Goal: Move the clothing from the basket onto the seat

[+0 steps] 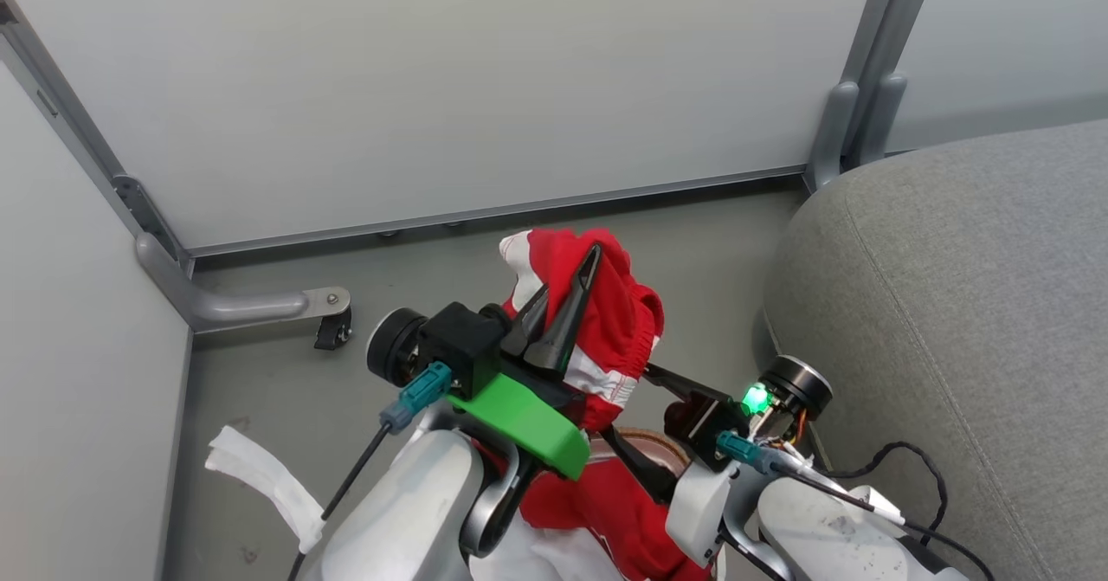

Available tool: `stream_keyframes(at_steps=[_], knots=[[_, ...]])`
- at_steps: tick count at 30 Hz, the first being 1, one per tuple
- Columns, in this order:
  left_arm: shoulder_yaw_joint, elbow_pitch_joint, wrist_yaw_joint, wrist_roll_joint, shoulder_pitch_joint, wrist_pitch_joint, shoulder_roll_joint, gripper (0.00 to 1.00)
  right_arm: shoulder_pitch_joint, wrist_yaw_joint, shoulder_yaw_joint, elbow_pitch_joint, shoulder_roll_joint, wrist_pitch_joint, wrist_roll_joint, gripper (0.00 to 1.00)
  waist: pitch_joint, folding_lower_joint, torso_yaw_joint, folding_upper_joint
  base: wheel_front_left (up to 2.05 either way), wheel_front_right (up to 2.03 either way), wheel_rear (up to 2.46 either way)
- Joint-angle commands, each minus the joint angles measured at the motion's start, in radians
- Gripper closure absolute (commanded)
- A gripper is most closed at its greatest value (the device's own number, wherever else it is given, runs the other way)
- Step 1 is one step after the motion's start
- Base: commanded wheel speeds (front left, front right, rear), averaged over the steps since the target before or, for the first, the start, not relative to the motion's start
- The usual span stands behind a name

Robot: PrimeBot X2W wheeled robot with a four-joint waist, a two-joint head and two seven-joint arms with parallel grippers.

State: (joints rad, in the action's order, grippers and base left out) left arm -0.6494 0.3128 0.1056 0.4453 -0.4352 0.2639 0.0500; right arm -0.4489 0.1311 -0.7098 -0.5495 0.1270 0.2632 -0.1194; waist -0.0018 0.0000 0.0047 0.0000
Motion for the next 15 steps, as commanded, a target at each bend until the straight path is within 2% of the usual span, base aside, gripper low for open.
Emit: stream_keyframes(at_steps=[1,13,14,15], knots=[[-0.010,-0.008,0.004,0.010,-0.015,0.001,0.002,1.00,-0.010,-0.001,-0.011,-0.011,0.000,0.002,0.012,0.00,0.000,0.0000,0.003,0.0000,0.00,0.00,0.00],[-0.106,-0.039,0.015,0.036,-0.027,0.001,0.002,1.00,-0.049,-0.001,-0.032,-0.093,-0.030,0.002,0.043,0.00,-0.014,0.0000,0.038,0.0000,0.00,0.00,0.00],[-0.108,-0.037,0.015,0.037,-0.027,0.001,0.002,1.00,-0.046,-0.001,-0.034,-0.105,-0.033,0.002,0.036,0.24,-0.016,0.0000,0.040,0.0000,0.00,0.00,0.00],[-0.109,-0.032,0.014,0.038,-0.026,0.001,0.002,1.00,-0.044,-0.001,-0.039,-0.115,-0.036,0.002,0.025,1.00,-0.018,0.0000,0.042,0.0000,0.00,0.00,0.00]])
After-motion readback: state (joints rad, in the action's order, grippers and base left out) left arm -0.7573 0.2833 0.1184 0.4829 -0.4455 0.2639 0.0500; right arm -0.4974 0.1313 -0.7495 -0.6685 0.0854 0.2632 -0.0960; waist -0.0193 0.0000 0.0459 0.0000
